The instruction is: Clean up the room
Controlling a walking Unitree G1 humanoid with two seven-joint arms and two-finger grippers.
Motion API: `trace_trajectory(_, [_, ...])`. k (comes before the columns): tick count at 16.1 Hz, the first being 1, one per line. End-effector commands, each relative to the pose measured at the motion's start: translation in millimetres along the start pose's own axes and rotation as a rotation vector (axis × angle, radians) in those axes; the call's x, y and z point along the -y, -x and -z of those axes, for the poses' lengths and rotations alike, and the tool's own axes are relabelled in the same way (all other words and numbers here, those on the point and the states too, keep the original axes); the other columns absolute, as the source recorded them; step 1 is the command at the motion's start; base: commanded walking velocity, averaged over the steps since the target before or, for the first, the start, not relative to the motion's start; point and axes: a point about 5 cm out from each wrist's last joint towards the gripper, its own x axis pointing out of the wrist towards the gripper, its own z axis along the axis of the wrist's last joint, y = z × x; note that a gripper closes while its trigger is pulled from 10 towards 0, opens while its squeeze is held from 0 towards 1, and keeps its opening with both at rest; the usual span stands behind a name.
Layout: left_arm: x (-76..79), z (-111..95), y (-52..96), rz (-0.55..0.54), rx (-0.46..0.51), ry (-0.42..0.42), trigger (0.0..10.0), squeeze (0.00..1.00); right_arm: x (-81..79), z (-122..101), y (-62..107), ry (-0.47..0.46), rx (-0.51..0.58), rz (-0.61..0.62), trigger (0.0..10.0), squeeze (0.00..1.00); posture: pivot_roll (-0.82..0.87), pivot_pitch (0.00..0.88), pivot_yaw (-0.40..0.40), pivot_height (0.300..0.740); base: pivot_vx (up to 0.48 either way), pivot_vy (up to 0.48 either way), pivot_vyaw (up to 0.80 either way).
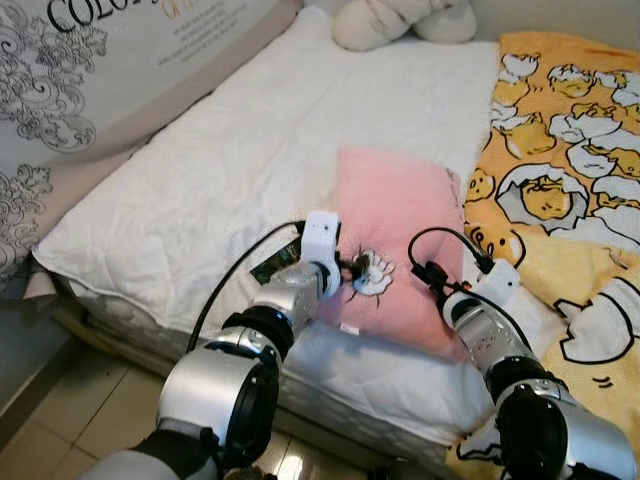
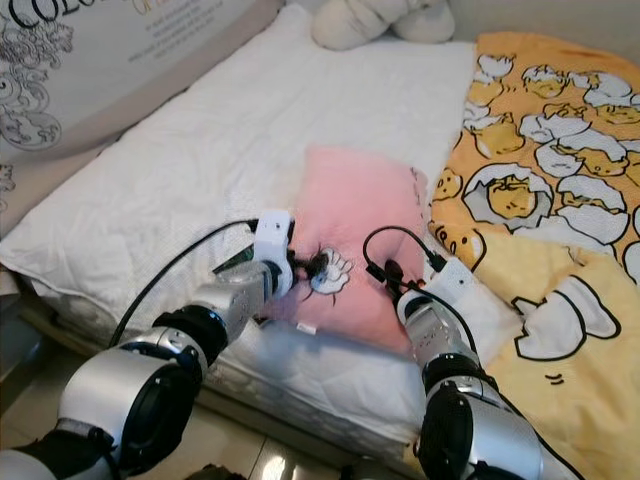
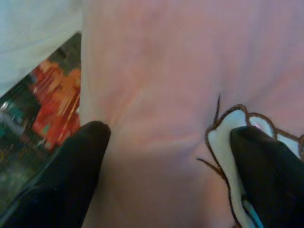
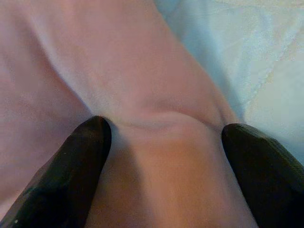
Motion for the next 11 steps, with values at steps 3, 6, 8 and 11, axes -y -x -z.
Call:
trace_trajectory(3, [8.9, 23, -0.6, 0.005, -0.076, 0.019, 0.0, 0.0, -2.5, 9, -0.3, -0.005, -0.03, 0.004, 0.0, 0.0, -0.04, 0.069, 0.026, 0.74, 0.0, 0.0, 0.0])
trace_trajectory(6, [6.2, 20, -0.2, 0.019, -0.053, 0.048, 0.0, 0.0, -6.2, 11, -0.9, -0.054, -0.024, -0.007, 0.0, 0.0, -0.05, 0.047, 0.033, 0.74, 0.0, 0.0, 0.0])
trace_trajectory(8, [10.3, 25, -0.4, 0.04, -0.077, 0.043, 0.0, 0.0, -6.8, 17, -0.2, -0.067, -0.029, -0.017, 0.0, 0.0, -0.05, 0.033, 0.042, 0.74, 0.0, 0.0, 0.0])
trace_trajectory(11, [12.6, 30, -0.1, 0.057, -0.119, 0.011, 0.0, 0.0, -5.3, 23, 0.8, -0.051, -0.052, -0.02, 0.0, 0.0, -0.05, 0.024, 0.043, 0.74, 0.0, 0.0, 0.0])
